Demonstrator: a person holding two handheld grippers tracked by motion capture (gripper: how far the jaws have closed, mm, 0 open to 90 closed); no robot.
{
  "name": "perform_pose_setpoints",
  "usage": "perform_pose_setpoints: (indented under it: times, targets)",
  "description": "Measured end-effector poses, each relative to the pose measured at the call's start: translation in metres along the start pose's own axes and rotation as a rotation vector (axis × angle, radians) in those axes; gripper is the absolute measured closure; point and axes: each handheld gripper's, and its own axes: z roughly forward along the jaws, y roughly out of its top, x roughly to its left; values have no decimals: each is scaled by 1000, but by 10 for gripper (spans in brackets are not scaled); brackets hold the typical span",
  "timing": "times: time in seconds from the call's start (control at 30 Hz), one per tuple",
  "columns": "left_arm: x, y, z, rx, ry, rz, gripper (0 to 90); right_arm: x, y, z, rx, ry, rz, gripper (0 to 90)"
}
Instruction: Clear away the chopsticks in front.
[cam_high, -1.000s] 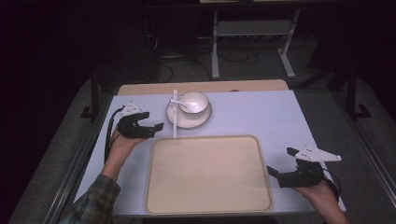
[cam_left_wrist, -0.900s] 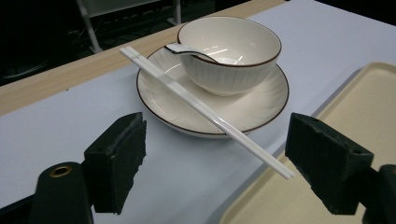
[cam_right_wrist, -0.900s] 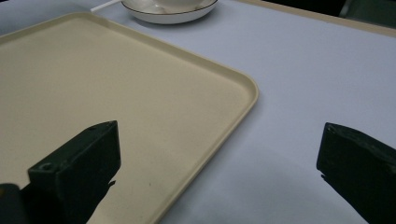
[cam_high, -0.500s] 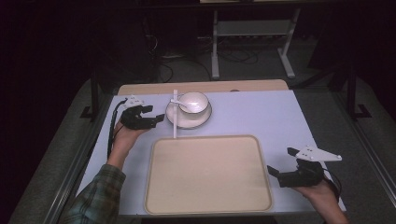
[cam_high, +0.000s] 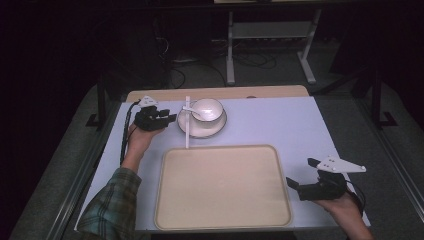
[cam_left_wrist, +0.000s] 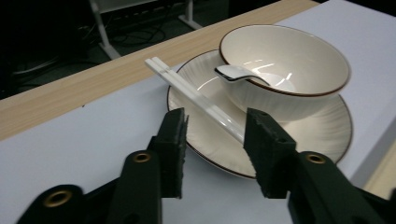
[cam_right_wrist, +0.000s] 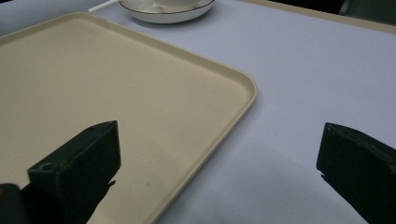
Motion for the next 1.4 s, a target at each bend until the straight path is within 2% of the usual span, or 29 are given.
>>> perform_pose_setpoints:
  times: [0.03, 0.1, 0.37, 0.5, 0.83, 1.0, 1.27, 1.4]
  targets:
    - [1, 2, 5, 21, 14, 23, 635, 0, 0, 0, 1, 1, 1, 0]
    - [3, 2, 10, 34, 21, 33, 687, 0, 0, 0, 3, 3, 0, 0]
    - [12, 3, 31, 62, 12, 18, 893, -1, -1, 1, 7, 6, 3, 0]
    - [16, 6, 39, 67, -1, -6, 896, -1, -1, 1, 8, 7, 4, 0]
    - [20, 8, 56, 68, 5, -26, 896, -2, -2, 1, 5, 6, 13, 0]
    - [18, 7, 65, 72, 1, -43, 895, -1, -2, 1, 5, 7, 12, 0]
    - [14, 6, 76, 94, 2, -36, 895, -2, -2, 1, 4, 7, 16, 0]
    - [14, 5, 81, 96, -3, -49, 895, -2, -2, 1, 5, 7, 15, 0]
